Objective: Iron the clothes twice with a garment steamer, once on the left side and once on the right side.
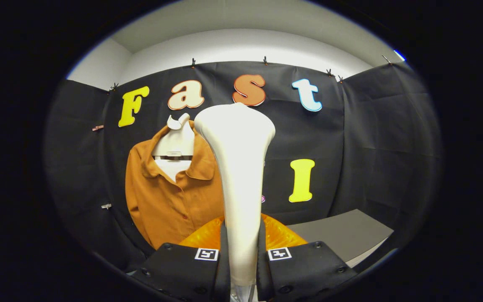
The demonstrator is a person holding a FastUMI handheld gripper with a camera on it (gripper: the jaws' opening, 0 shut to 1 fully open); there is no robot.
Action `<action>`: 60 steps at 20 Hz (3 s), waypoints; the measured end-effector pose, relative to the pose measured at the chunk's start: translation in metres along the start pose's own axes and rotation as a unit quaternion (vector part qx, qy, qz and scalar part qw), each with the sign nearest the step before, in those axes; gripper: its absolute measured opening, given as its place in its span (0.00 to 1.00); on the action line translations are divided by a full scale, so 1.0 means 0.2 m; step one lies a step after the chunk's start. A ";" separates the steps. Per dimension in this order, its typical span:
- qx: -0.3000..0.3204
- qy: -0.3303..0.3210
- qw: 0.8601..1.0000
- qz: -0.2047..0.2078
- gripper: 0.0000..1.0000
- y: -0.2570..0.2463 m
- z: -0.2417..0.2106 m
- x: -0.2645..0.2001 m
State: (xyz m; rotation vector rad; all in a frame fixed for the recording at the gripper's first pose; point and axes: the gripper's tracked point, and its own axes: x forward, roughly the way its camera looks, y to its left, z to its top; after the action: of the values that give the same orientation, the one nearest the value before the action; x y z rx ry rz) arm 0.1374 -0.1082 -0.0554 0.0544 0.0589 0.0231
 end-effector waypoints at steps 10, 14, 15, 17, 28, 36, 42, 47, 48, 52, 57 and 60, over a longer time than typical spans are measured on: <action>-0.008 -0.042 0.999 0.012 0.28 0.43 0.01 -0.01; -0.007 -0.043 0.999 -0.003 0.28 0.53 -0.07 0.05; -0.009 -0.042 0.999 -0.007 0.28 0.54 -0.10 0.07; -0.007 -0.037 0.999 -0.014 0.28 0.55 -0.17 0.11; -0.022 0.007 0.998 -0.060 0.28 0.24 -0.65 0.42; -0.033 0.022 0.998 -0.054 0.28 0.18 -0.89 0.57; -0.041 0.049 0.997 -0.051 0.28 0.18 -1.13 0.53; -0.048 0.075 0.995 -0.050 0.28 0.13 -1.34 0.48; -0.051 0.081 0.994 -0.049 0.28 0.12 -1.38 0.47; -0.058 0.112 0.991 -0.050 0.28 0.09 -1.54 0.42; -0.058 0.144 0.987 -0.052 0.28 0.08 -1.66 0.35; -0.057 0.149 0.986 -0.054 0.28 0.08 -1.67 0.27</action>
State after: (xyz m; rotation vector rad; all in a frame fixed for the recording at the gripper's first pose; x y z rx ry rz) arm 0.1715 -0.0735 -0.3908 -0.0666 0.3598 -0.0742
